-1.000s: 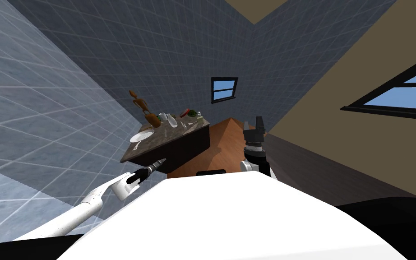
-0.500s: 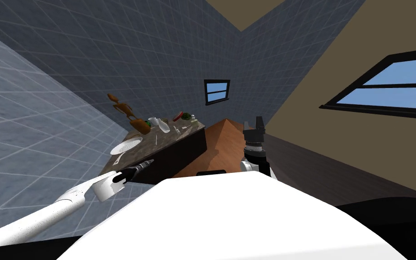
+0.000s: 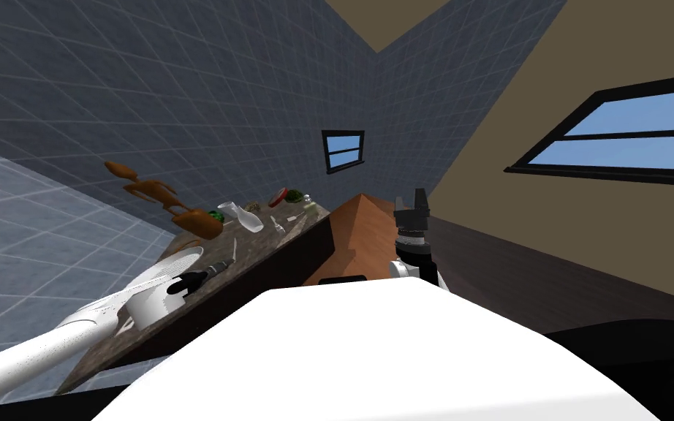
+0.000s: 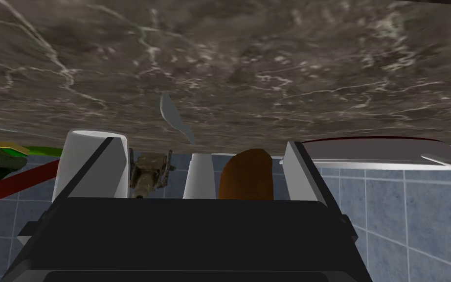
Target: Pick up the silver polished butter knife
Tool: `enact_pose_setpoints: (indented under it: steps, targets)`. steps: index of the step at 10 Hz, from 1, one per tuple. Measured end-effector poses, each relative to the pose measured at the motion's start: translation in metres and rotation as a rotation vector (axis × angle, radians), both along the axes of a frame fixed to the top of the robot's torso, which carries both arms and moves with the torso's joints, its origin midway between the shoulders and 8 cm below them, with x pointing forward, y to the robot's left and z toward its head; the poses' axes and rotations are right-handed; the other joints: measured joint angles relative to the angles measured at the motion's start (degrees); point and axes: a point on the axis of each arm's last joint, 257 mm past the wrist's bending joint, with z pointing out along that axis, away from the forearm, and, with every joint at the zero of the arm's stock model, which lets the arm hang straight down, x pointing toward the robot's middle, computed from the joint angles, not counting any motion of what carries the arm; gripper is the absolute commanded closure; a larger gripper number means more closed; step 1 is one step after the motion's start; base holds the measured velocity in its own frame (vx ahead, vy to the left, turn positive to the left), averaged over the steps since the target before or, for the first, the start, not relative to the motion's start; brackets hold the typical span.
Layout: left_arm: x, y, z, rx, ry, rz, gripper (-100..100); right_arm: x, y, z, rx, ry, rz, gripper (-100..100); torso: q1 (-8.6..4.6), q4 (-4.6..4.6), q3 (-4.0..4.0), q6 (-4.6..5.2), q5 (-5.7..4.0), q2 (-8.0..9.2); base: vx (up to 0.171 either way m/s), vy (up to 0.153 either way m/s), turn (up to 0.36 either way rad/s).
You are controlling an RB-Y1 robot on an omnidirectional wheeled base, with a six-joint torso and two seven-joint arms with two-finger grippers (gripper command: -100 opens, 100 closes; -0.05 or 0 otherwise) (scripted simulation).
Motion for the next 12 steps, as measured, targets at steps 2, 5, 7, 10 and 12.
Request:
enact_pose_setpoints:
  steps: [2, 5, 7, 10, 12]
  targets:
    - [-0.007, 0.009, -0.001, 0.006, 0.008, 0.022, -100, 0.000, 0.000, 0.000, 0.000, 0.000, 0.000, 0, 0.01, -0.01, -0.02, -0.03, 0.02, -0.04, 0.261, 0.161, -0.107]
    - [-0.010, 0.011, -0.002, 0.005, 0.010, 0.029, -100, 0.000, 0.000, 0.000, 0.000, 0.000, 0.000, 0, -0.65, 0.20, 0.52, -0.08, -0.13, 0.92, 0.022, 0.036, -0.080]
    - [-0.016, 0.017, -0.006, 0.005, 0.007, 0.069, -100, 0.000, 0.000, 0.000, 0.001, -0.001, 0.000, 0, -0.59, 0.31, 0.81, -0.02, -0.12, 1.43, -0.142, 0.046, -0.325]
    - [-0.026, 0.030, -0.013, 0.006, 0.004, 0.159, -100, 0.000, 0.000, 0.000, 0.000, -0.001, 0.000, 0, -0.42, 0.42, 1.08, -0.07, -0.09, 1.87, -0.159, 0.069, -0.237]
    - [-0.027, 0.031, -0.013, 0.007, 0.004, 0.164, 100, 0.000, 0.000, 0.000, 0.000, 0.000, 0.000, 0, -0.65, 0.31, 0.78, -0.12, -0.14, 1.33, -0.012, 0.007, 0.016]
